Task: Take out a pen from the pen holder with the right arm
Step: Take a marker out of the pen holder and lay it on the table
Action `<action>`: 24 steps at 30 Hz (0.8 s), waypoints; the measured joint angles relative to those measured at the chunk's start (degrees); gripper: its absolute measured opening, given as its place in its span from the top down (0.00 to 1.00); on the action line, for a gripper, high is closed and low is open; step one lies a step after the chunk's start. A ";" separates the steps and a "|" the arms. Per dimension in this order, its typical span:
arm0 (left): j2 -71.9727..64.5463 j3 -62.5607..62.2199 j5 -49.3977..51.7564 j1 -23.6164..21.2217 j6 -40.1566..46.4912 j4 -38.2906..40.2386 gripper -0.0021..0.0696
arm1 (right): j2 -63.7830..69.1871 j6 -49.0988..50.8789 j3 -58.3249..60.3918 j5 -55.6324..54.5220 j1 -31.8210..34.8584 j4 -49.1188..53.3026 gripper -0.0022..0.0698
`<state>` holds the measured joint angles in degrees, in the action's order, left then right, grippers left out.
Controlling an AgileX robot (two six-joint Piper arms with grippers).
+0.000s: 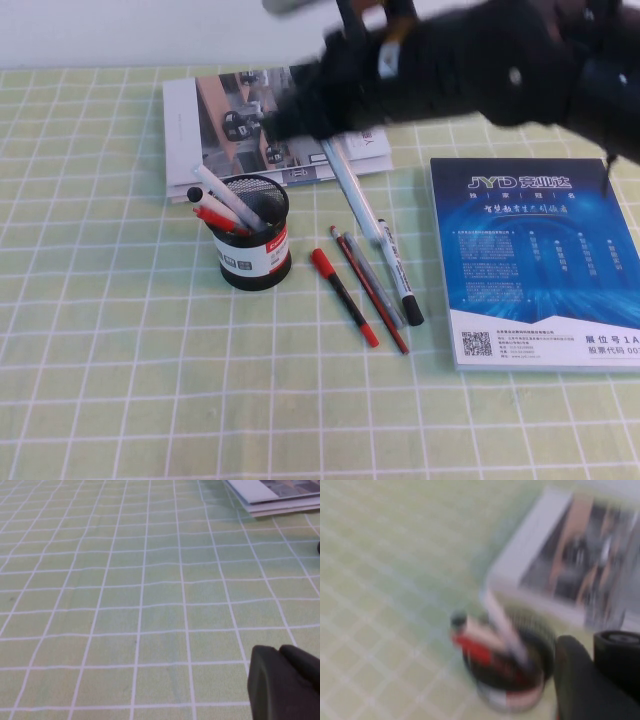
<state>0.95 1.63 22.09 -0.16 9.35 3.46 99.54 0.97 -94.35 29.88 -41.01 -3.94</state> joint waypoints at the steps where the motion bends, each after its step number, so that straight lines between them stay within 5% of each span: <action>1: 0.00 0.00 0.00 0.00 0.00 0.00 0.98 | -0.44 0.81 1.77 1.03 0.00 0.00 0.86; 10: 0.00 0.00 0.00 0.00 0.00 0.00 0.98 | 1.38 4.58 7.20 9.21 2.27 -0.77 0.86; 24: 0.00 0.00 0.00 0.00 0.00 0.00 0.98 | 13.82 8.18 4.79 4.40 9.47 -0.77 0.86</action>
<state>0.95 1.63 22.09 -0.16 9.35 3.46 113.36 9.15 -89.56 34.28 -31.54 -4.71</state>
